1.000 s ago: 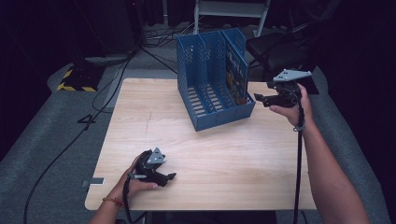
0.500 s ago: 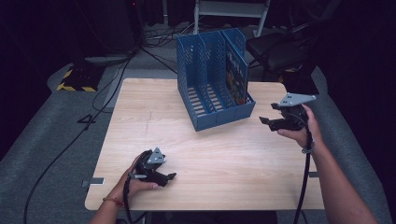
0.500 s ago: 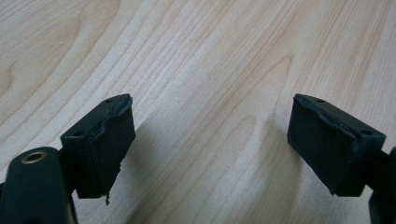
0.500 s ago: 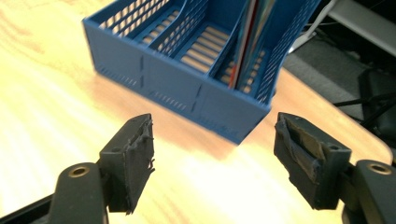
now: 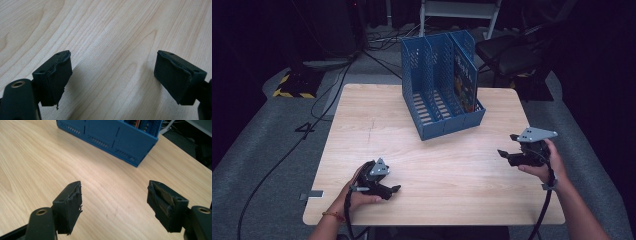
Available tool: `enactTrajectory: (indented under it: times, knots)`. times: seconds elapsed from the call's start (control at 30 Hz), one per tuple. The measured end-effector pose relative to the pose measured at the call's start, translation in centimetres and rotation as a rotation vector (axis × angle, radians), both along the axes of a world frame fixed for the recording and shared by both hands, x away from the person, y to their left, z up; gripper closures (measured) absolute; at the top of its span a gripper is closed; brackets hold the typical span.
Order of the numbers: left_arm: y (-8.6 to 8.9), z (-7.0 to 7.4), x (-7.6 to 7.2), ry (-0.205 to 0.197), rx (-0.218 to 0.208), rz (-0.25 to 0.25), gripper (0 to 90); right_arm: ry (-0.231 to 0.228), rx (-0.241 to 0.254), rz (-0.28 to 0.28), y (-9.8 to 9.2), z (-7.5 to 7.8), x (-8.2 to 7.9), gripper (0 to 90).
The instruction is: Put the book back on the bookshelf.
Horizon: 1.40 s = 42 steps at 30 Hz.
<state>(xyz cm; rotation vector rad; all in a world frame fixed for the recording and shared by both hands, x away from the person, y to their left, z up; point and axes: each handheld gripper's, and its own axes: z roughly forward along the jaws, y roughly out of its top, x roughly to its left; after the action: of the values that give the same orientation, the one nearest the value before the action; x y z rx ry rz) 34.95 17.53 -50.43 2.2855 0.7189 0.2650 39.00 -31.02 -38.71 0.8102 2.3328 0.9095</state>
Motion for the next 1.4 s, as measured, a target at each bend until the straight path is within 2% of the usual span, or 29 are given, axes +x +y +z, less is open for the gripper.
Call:
enactTrajectory:
  times: [0.1,0.2,0.33,0.4,0.53,0.6,0.67,0.73,0.8,0.9,1.13,1.4]
  knots:
    - [0.0,0.0,0.0,0.000,0.001,0.002,15.6,0.008,-0.001,-0.011,-0.6,-0.8,-0.9,28.7]
    - [0.0,0.0,0.0,0.000,0.000,0.003,15.6,0.018,-0.009,-0.016,-1.2,-2.1,-1.6,28.7]
    - [0.0,0.0,0.0,0.000,0.000,0.003,15.5,0.054,-0.015,-0.021,-2.2,-4.5,-2.6,27.9]
    - [0.0,0.0,0.0,0.000,0.000,0.003,15.5,0.058,-0.014,-0.024,-2.4,-5.0,-2.8,27.8]
    - [0.0,0.0,0.0,0.000,0.000,0.004,15.5,0.096,0.004,-0.012,-3.5,-7.4,-4.1,27.2]
    - [0.0,0.0,0.0,0.000,0.000,0.005,15.5,0.095,0.003,-0.013,-3.6,-7.6,-4.2,27.0]
    - [0.0,0.0,0.0,-0.001,0.000,0.005,15.5,0.108,0.028,-0.017,-4.2,-8.7,-4.8,26.7]
    - [-0.1,0.0,0.0,-0.001,0.001,0.007,15.5,0.111,0.032,-0.018,-4.4,-8.9,-4.9,26.7]
    - [-0.1,0.0,0.0,-0.001,0.001,0.007,15.5,0.132,0.035,-0.039,-5.1,-9.9,-5.1,25.6]
    - [-0.1,0.0,-0.1,-0.001,0.001,0.013,15.5,0.138,0.045,-0.060,-5.5,-10.4,-5.2,25.6]
    - [-0.1,0.0,-0.1,0.000,0.000,0.015,15.5,0.162,0.168,-0.107,-6.6,-11.7,-5.0,20.5]
    - [-0.1,0.0,-0.2,-0.002,0.001,0.018,15.6,0.160,0.166,-0.113,-6.6,-11.7,-4.9,20.3]
